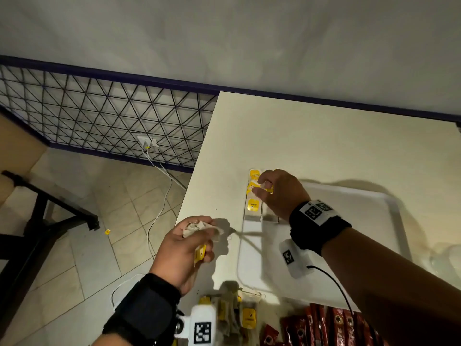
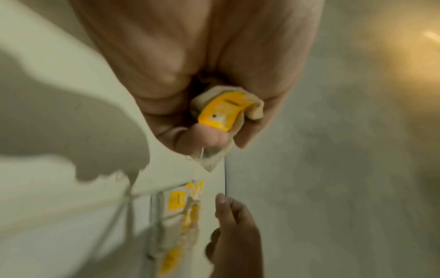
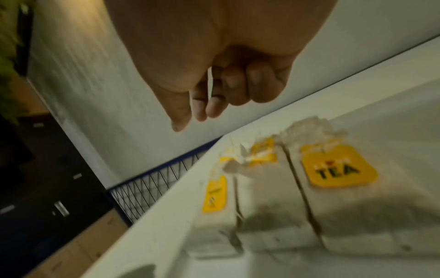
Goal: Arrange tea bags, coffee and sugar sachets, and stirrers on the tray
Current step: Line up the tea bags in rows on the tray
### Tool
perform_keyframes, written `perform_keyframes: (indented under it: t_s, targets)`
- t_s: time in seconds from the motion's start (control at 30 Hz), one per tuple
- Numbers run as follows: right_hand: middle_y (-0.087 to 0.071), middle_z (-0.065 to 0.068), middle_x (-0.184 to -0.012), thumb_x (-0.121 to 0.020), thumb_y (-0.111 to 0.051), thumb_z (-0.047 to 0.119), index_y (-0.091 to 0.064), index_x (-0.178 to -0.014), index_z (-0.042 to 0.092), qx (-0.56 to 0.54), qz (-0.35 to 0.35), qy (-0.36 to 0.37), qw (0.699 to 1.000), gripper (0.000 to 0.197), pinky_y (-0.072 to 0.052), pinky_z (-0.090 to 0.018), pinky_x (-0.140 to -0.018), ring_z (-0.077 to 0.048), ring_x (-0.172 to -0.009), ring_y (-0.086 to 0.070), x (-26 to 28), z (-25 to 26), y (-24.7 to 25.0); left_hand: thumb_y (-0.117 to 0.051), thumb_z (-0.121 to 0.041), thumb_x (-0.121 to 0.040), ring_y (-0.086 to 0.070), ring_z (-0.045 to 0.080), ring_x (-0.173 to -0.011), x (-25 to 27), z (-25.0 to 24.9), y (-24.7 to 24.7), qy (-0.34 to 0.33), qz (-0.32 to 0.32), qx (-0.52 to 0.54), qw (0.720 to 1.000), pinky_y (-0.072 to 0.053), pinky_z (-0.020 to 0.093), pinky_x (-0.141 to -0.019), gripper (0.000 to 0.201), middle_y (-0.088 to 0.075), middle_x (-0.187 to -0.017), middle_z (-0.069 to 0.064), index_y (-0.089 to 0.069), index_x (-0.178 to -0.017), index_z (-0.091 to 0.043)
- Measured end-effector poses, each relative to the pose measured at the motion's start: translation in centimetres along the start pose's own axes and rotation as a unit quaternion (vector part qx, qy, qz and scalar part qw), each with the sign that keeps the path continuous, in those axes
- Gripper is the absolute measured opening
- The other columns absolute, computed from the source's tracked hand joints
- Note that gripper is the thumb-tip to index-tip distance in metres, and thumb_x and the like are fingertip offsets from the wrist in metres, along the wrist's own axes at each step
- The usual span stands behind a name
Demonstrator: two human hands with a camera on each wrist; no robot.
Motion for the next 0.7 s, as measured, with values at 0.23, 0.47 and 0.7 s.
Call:
perform_keyframes:
  t_s: [0.23,0.47,0.7]
  targets:
    - [-0.066,0.010,-0.078,-0.081,-0.071,0.024,-0.071,-0.089,0.025,-0.066,-0.005,0.188,0.980,0.008,-0.035,-0.008,-0.074,0.015,-0.072,-0.050,6.2,7.9,2.7,-0.077,-0.025,-0.065,-0.066,0.028,-0.059,0.3,2.9,-4.4,0.134,0.027,0.325,0.936,-0.058,0.033,-0.056,0.027,-0.067,-0.083,0.019,-0.067,-0.083,-0.007]
    - [-0.060,0.002,-0.098,-0.078,-0.068,0.025,-0.072,-0.108,0.025,-0.062,0.027,0.306,0.950,0.030,-0.050,-0.030,-0.078,-0.017,-0.088,-0.059,12.0,11.6,3.2,-0.049,-0.031,-0.087,-0.066,0.026,-0.064,2.5,3.7,-8.7,0.137,0.052,0.358,0.922,-0.057,0.027,-0.053,0.032,-0.064,-0.080,0.014,-0.059,-0.095,-0.002]
    - [-0.056,0.000,-0.101,-0.074,-0.067,0.019,-0.071,-0.100,0.026,0.013,0.064,0.333,0.941,0.028,-0.050,-0.040,-0.074,-0.025,-0.085,-0.056,13.3,11.3,4.1,-0.029,-0.026,-0.103,-0.072,0.024,-0.070,4.4,4.4,-11.2,0.141,0.079,0.303,0.939,-0.057,0.028,-0.066,0.064,-0.070,-0.077,0.015,-0.075,-0.067,0.000]
Point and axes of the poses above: each hand's wrist, its own x-axis away from the middle knuckle, its own y-axis out of the back of the hand, z = x × y, the point moved 10 cm from there along -x, towards the middle knuckle
